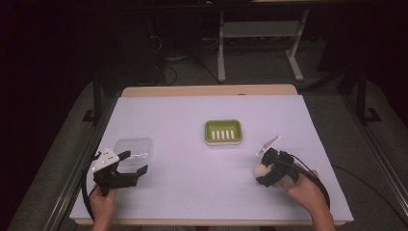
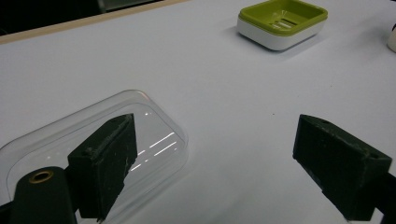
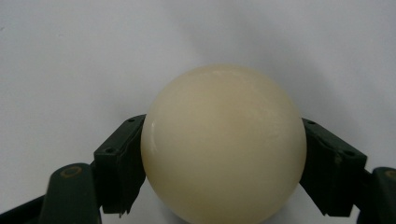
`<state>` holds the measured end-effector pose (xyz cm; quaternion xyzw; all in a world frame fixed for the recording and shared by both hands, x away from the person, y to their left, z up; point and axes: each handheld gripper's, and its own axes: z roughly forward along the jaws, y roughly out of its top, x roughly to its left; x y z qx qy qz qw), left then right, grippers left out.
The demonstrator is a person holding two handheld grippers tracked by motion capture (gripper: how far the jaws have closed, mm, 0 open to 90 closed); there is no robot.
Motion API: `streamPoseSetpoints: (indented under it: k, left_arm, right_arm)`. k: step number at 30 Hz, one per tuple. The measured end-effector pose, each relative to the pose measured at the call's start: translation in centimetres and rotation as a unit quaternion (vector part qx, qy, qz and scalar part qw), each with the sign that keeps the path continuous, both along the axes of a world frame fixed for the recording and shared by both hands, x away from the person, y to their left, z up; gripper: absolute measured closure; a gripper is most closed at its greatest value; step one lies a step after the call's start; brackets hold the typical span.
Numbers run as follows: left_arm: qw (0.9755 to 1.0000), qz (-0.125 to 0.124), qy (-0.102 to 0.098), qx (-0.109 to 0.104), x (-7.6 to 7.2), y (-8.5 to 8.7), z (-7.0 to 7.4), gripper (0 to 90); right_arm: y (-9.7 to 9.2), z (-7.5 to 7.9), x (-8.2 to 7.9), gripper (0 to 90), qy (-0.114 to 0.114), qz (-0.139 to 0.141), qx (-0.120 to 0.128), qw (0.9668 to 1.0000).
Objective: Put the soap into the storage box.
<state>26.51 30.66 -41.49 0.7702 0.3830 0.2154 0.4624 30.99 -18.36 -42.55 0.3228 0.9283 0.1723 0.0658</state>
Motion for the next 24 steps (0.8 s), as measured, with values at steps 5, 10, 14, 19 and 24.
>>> streamPoseSetpoints:
  k: [5, 10, 14, 19, 24]
  left_arm:
    - [1.0, -0.001, 0.0, 0.004, -0.01, 0.07, 0.03, 12.9]
    - [1.0, 0.001, -0.001, 0.001, -0.03, 0.05, 0.04, 12.9]
    - [1.0, 0.003, 0.0, 0.0, -0.05, 0.07, 0.06, 12.9]
    - [1.0, 0.002, -0.002, 0.0, -0.06, 0.04, 0.07, 12.9]
    - [1.0, 0.003, -0.002, -0.001, -0.08, 0.05, 0.07, 12.9]
  right_arm:
    - [-0.04, 0.02, 0.04, 23.3, 0.002, 0.0, 0.002, 1.0]
    - [0.01, 0.06, 0.05, 23.4, 0.002, -0.001, 0.001, 1.0]
    - [-0.19, 0.24, 0.04, 23.5, 0.004, -0.006, 0.005, 1.0]
    - [-0.49, 0.71, -0.03, 23.4, -0.001, -0.007, 0.016, 0.9999]
    - [-0.47, 0.88, -0.16, 23.5, -0.001, -0.007, 0.016, 0.9998]
